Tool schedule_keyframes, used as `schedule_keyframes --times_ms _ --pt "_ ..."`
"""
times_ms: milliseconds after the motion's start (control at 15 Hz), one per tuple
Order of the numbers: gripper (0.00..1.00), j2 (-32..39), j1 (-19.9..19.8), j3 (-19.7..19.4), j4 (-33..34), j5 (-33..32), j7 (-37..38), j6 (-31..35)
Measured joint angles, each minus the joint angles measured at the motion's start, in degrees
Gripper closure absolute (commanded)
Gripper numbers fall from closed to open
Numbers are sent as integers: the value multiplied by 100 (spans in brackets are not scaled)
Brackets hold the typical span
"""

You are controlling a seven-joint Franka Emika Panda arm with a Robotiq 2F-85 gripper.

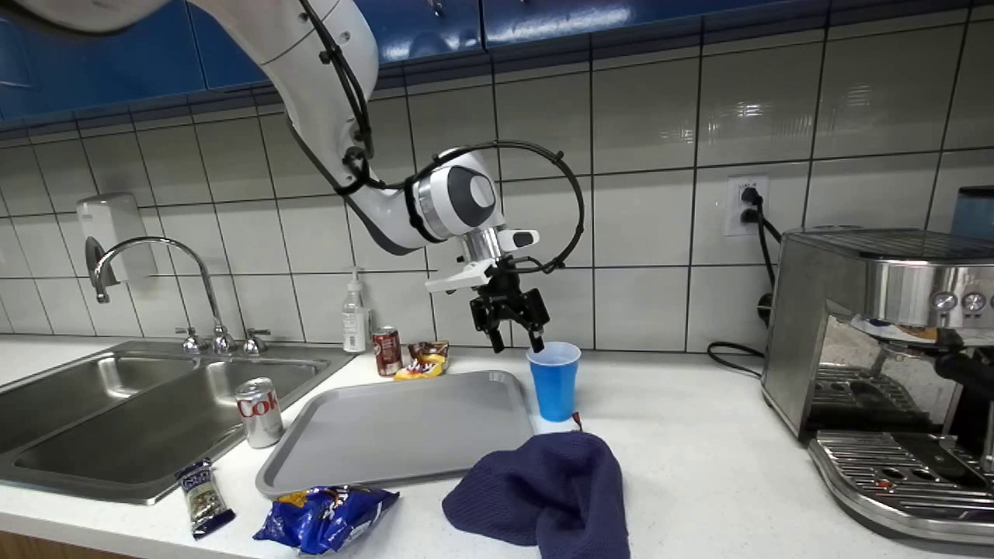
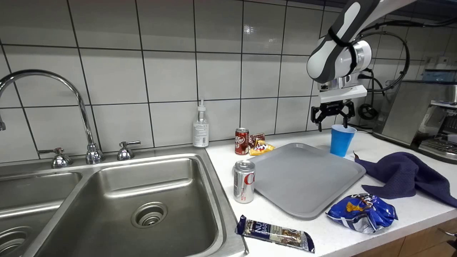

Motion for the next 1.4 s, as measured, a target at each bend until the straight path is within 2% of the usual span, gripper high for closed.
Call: schedule_keyframes --times_ms 1400 --pt "0 99 -5 17 131 14 -15 -46"
